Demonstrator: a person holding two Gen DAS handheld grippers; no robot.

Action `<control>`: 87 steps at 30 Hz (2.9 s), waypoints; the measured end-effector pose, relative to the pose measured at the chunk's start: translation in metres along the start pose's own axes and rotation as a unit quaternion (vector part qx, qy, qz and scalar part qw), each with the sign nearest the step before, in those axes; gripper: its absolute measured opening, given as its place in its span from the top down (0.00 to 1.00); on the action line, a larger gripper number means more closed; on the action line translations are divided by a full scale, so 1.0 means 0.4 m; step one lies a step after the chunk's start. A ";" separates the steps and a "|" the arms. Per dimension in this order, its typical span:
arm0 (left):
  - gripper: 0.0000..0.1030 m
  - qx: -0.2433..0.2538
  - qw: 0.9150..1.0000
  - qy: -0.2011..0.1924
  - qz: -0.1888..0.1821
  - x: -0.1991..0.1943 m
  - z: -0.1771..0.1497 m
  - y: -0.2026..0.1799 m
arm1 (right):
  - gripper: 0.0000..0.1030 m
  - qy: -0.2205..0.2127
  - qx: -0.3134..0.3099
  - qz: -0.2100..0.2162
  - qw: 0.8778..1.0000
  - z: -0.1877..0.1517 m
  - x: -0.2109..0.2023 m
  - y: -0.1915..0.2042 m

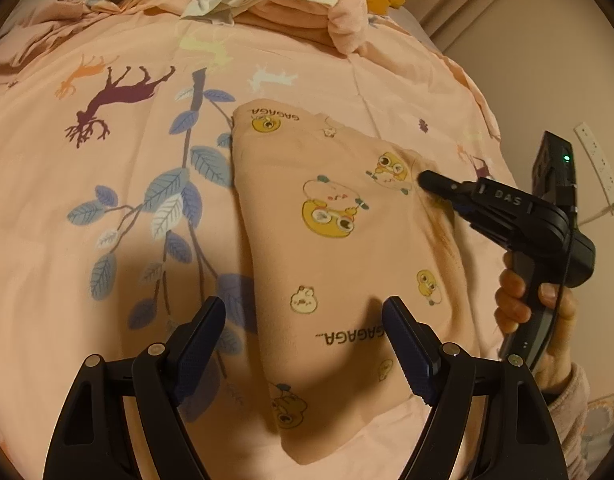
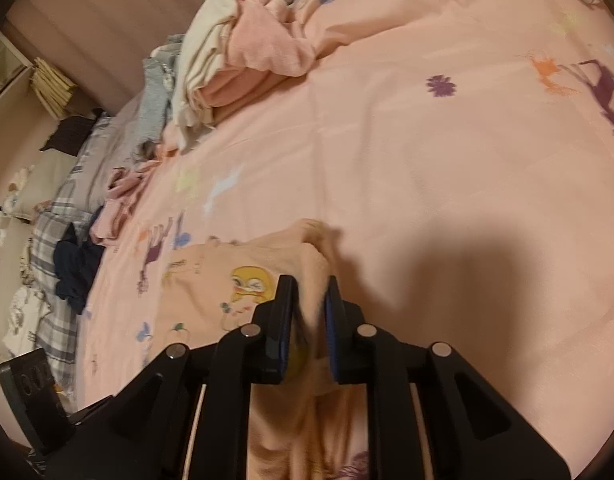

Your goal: Fold small clothes

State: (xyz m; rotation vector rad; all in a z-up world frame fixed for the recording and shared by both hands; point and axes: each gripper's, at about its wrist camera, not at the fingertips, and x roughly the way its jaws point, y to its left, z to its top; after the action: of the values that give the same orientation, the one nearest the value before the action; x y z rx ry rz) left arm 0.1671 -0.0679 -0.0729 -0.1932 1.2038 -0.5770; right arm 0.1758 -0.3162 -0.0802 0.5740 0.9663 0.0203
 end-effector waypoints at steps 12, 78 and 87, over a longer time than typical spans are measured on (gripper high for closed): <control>0.22 -0.010 1.000 0.001 -0.009 -0.020 -0.064 0.014 | 0.70 -0.028 -0.044 0.065 0.997 -0.149 -0.178 0.003; 0.28 -0.036 0.996 -0.084 -0.005 -0.141 -0.192 0.006 | 0.73 -0.064 -0.023 0.081 0.994 -0.345 -0.271 0.013; 0.28 0.023 0.996 -0.079 -0.039 -0.104 -0.198 -0.055 | 0.73 -0.036 -0.065 0.089 0.993 -0.347 -0.202 0.110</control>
State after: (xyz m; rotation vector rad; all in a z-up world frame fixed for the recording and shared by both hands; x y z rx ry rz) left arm 0.0774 -0.0526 -0.0579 -0.2437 1.0321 -0.6439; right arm 0.0310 -0.2374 -0.0573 0.5353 0.8346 0.2187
